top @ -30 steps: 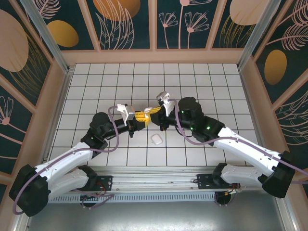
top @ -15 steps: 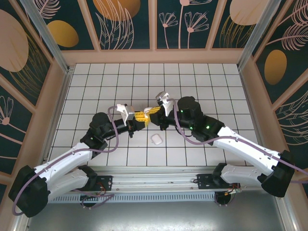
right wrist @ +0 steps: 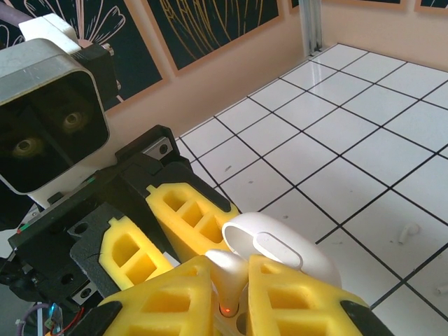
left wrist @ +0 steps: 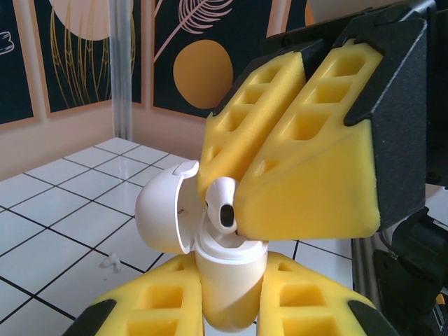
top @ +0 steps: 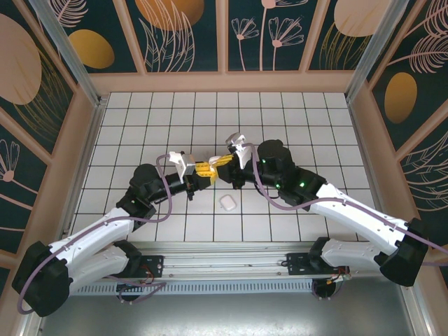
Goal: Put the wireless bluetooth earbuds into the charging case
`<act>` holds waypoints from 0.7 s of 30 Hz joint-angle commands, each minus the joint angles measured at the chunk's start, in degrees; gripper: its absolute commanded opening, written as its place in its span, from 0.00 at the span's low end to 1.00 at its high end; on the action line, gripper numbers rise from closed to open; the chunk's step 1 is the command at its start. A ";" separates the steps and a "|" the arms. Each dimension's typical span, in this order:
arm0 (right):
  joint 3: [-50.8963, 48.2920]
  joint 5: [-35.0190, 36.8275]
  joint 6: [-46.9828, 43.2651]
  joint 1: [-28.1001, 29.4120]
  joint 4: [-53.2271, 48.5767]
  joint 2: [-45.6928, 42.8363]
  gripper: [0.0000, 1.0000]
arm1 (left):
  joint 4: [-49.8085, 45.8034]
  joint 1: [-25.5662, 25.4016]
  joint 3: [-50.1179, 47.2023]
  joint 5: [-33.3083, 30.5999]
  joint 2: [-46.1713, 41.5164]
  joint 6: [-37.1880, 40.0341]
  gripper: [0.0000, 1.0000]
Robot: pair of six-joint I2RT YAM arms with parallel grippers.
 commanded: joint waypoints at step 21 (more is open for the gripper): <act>4.27 -3.20 1.03 1.74 -3.38 0.10 0.29 | 4.11 -0.16 -1.35 -2.72 -1.00 0.14 0.00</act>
